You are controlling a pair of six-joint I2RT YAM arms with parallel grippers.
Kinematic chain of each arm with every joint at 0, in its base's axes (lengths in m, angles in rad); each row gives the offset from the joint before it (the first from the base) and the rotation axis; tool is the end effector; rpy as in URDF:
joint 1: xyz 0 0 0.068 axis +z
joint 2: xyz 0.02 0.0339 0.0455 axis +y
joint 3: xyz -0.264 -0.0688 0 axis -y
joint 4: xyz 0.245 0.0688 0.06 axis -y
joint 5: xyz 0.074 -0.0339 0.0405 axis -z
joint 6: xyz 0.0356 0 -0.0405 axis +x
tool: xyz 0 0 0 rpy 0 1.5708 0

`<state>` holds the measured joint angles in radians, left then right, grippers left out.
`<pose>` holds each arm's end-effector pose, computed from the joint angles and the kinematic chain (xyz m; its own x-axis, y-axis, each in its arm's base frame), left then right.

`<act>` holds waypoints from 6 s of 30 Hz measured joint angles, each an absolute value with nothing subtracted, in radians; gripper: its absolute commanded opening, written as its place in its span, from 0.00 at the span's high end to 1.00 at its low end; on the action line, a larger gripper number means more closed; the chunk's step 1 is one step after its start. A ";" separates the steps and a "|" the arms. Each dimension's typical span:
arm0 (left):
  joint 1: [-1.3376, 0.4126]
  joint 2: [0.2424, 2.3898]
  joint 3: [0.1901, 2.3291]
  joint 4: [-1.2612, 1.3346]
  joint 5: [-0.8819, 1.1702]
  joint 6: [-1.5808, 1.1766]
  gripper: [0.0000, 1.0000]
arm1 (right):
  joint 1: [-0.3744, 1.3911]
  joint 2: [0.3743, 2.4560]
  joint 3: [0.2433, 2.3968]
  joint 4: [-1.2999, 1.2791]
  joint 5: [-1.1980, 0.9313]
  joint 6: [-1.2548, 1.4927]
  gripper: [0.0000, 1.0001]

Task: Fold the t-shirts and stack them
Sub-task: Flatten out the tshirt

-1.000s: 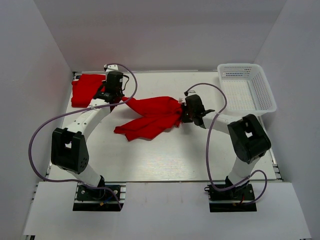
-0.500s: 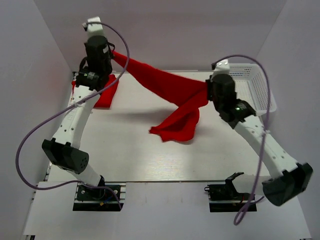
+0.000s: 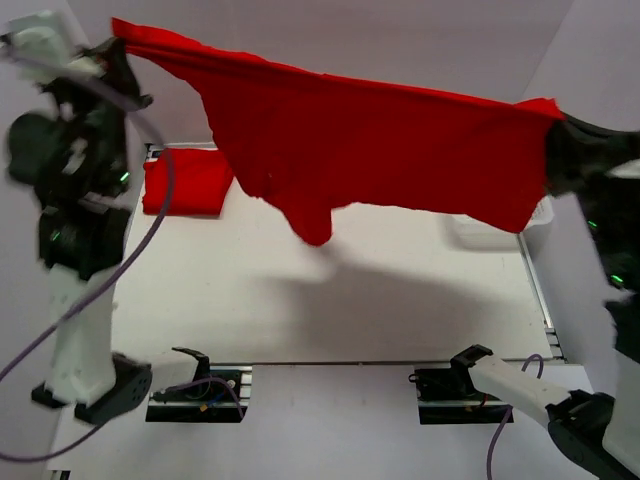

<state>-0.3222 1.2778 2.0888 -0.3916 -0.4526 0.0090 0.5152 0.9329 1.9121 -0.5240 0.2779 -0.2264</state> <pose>0.1622 -0.0377 0.6284 0.3854 -0.1201 -0.9149 -0.0976 0.9806 -0.1698 0.0456 0.0146 0.6100 0.4310 -0.0040 -0.9023 -0.1669 0.9824 -0.0841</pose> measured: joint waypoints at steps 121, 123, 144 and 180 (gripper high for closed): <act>-0.458 1.377 0.940 -0.884 -0.086 -0.516 0.01 | 0.297 1.198 0.888 -0.381 0.214 0.255 0.10; -0.521 1.318 0.825 -0.959 -0.040 -0.578 0.03 | 0.297 1.199 0.884 -0.390 0.230 0.258 0.10; -0.965 1.427 0.740 -0.928 0.074 -0.767 0.24 | 0.295 1.259 0.847 -0.392 0.268 0.282 0.10; -0.959 1.298 0.774 -1.173 -0.172 -0.971 1.00 | 0.268 1.137 0.661 -0.534 0.403 0.559 0.10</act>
<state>-0.9592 1.2984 0.7738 -1.1732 -0.1719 -0.9707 0.2684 1.1370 0.6605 -0.5343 0.4026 0.5591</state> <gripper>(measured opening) 0.012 0.905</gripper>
